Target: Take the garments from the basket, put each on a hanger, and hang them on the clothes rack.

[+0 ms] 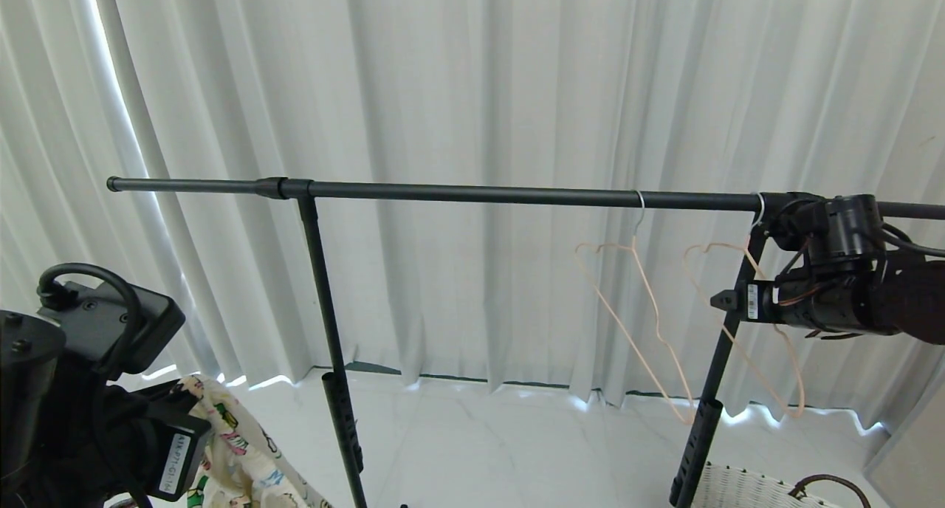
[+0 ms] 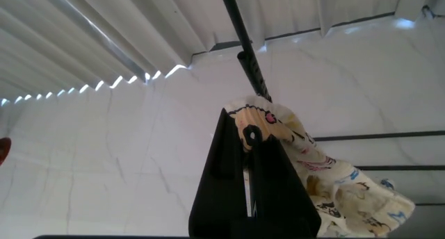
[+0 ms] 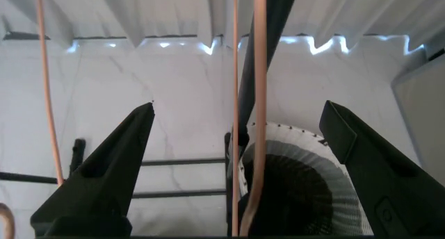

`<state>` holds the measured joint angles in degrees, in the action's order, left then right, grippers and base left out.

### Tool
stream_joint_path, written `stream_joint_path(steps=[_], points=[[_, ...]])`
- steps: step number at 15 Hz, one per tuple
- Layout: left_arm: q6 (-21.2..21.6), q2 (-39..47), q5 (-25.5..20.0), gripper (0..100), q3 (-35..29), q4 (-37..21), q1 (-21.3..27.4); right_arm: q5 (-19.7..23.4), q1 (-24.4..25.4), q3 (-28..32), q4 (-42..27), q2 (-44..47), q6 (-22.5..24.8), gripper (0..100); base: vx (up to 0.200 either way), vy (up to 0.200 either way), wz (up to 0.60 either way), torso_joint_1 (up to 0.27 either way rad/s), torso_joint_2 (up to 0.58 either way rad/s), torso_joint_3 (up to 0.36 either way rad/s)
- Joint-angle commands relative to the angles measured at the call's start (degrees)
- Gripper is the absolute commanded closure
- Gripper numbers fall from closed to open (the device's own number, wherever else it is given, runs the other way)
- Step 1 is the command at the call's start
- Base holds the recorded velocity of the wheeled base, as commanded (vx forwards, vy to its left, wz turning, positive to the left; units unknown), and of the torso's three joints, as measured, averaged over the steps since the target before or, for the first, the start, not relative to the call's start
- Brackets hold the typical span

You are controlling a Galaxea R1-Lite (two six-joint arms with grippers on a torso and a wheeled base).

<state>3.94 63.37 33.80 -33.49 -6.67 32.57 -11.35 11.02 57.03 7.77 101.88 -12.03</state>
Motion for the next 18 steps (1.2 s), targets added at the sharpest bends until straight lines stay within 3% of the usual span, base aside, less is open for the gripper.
stream_joint_path(steps=[1, 4, 5, 18], points=[[0.02, 0.0, 0.03, 100, 0.0, -0.01, -0.49, -0.08, 0.05, 0.19, -0.21, 1.92, -0.01, 0, 0.0, 0.0, 0.0, 0.0, 0.0, 0.0], [0.02, -0.09, 0.03, 100, 0.09, -0.01, -0.76, -0.34, -0.03, 0.28, -0.21, 2.71, -0.01, 0, 0.0, 0.0, 0.0, 0.0, 0.0, 0.0], [0.02, -0.09, 0.03, 100, 0.09, -0.01, -0.76, -0.25, 0.05, 0.28, -0.21, 2.8, -0.01, 100, 0.0, 0.0, 0.0, 0.0, 0.0, 0.0], [0.11, -1.4, 0.03, 100, 0.09, -0.01, -0.76, 0.01, -0.12, 0.19, 0.06, -3.18, -0.01, 100, 0.0, 0.0, 0.0, 0.0, 0.0, 0.0]])
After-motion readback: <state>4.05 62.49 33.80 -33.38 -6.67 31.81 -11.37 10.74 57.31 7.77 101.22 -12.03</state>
